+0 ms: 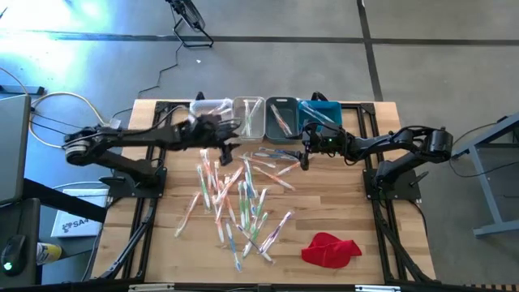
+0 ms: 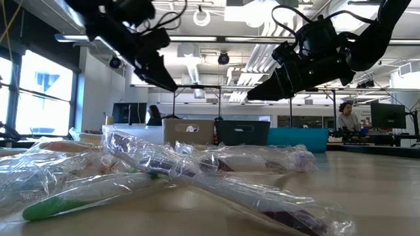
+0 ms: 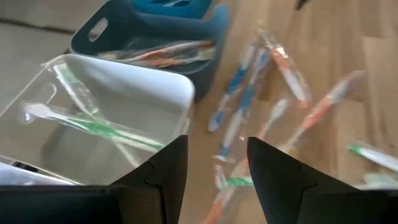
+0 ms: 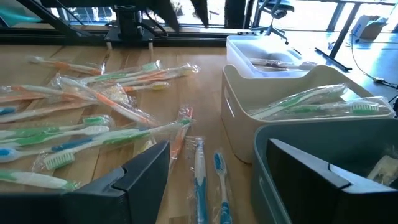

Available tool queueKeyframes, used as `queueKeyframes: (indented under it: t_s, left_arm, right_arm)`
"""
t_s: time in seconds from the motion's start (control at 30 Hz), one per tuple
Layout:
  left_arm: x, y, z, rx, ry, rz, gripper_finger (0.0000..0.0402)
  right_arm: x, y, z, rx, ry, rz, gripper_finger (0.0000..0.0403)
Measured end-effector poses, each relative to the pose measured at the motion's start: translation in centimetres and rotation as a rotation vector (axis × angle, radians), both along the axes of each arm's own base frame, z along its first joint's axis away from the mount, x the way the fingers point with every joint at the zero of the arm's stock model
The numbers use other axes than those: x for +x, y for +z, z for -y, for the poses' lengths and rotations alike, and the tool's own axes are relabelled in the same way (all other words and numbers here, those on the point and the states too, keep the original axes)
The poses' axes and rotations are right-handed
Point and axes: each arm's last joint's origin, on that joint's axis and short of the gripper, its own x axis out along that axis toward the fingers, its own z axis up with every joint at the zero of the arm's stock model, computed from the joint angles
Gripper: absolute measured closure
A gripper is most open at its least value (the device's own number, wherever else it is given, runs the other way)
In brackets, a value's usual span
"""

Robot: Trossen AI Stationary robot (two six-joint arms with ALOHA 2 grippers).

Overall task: Pick & Place Toothbrushes
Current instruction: Put the purple toothbrush into the transparent bin

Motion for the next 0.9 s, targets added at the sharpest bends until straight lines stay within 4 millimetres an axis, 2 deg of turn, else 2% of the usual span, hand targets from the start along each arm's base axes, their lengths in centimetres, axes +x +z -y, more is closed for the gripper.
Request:
queueKeyframes:
  t_s: [0.23,0.43,0.57,0.9]
  left_arm:
    - [-3.0,-1.1,2.9,0.024,-0.091,0.033,0.0241]
    - [-4.5,-1.4,4.4,0.128,-0.176,0.183,0.0241]
    - [-5.6,-2.3,4.8,0.192,-0.196,0.267,0.0241]
    - [-7.9,-5.6,5.0,0.221,-0.164,0.211,0.0241]
  right_arm:
    - [0.0,0.0,0.0,0.006,-0.002,0.004,0.0141]
    - [0.0,0.0,0.0,0.071,-0.019,0.017,0.0141]
    - [0.1,-0.1,-0.4,0.119,-0.016,0.014,0.0141]
    - [0.9,0.0,-2.9,0.145,0.071,0.018,0.0141]
